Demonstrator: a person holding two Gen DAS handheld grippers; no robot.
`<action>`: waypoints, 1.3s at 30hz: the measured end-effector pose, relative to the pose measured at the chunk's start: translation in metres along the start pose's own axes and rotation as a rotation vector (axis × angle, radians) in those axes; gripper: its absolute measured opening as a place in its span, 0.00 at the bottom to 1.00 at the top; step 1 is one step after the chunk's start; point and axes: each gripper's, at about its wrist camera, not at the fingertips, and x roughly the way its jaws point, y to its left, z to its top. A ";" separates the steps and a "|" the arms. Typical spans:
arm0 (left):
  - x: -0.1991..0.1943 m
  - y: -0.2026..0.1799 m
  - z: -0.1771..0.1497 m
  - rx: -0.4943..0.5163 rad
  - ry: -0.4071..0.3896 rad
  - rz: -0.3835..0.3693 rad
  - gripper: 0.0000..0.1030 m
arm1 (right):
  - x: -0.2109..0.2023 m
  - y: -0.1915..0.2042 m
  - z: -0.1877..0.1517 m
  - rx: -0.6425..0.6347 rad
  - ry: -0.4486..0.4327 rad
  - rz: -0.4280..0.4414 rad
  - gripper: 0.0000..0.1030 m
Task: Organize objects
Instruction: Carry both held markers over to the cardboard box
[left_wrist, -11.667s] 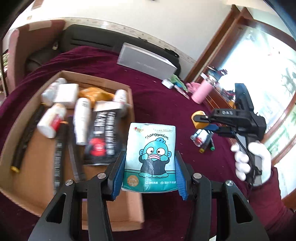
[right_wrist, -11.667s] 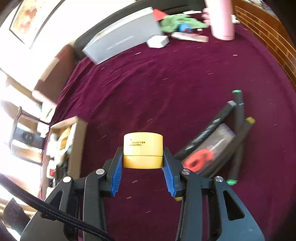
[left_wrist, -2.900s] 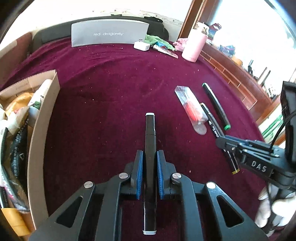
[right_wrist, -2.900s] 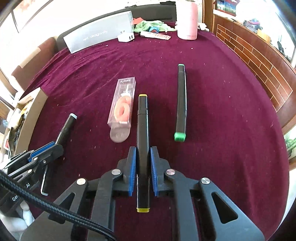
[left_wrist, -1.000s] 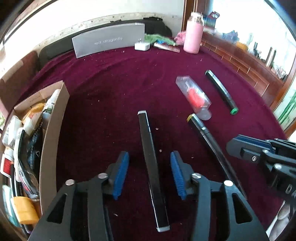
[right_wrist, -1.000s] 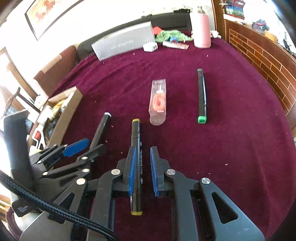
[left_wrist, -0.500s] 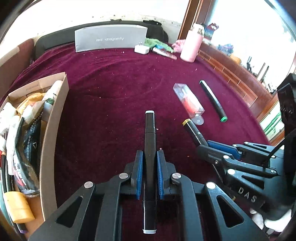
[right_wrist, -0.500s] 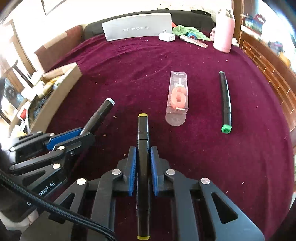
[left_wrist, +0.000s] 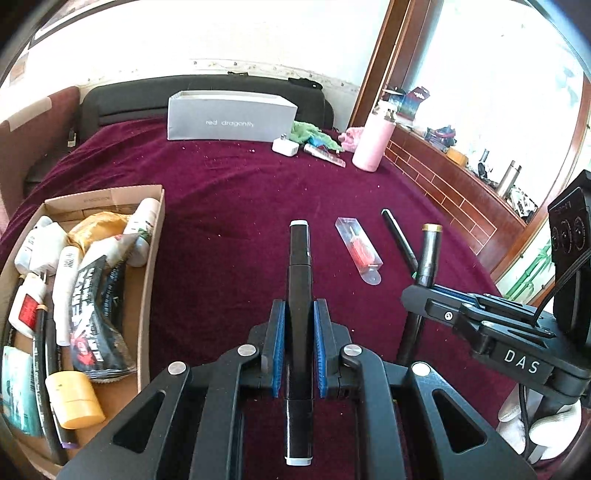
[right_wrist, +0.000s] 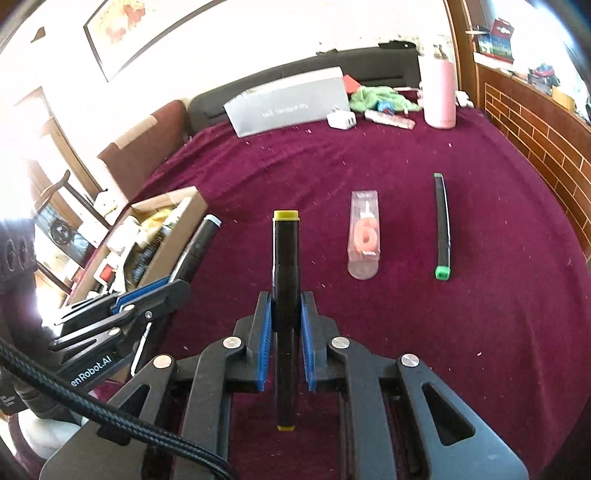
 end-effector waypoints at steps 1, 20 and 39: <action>-0.003 0.001 0.000 0.000 -0.006 0.001 0.11 | -0.002 0.003 0.000 -0.005 -0.008 0.002 0.12; -0.060 0.041 0.008 -0.043 -0.184 0.106 0.11 | -0.029 0.065 0.029 -0.119 -0.097 0.095 0.12; -0.088 0.150 -0.011 -0.193 -0.227 0.262 0.11 | 0.018 0.171 0.039 -0.245 0.017 0.263 0.13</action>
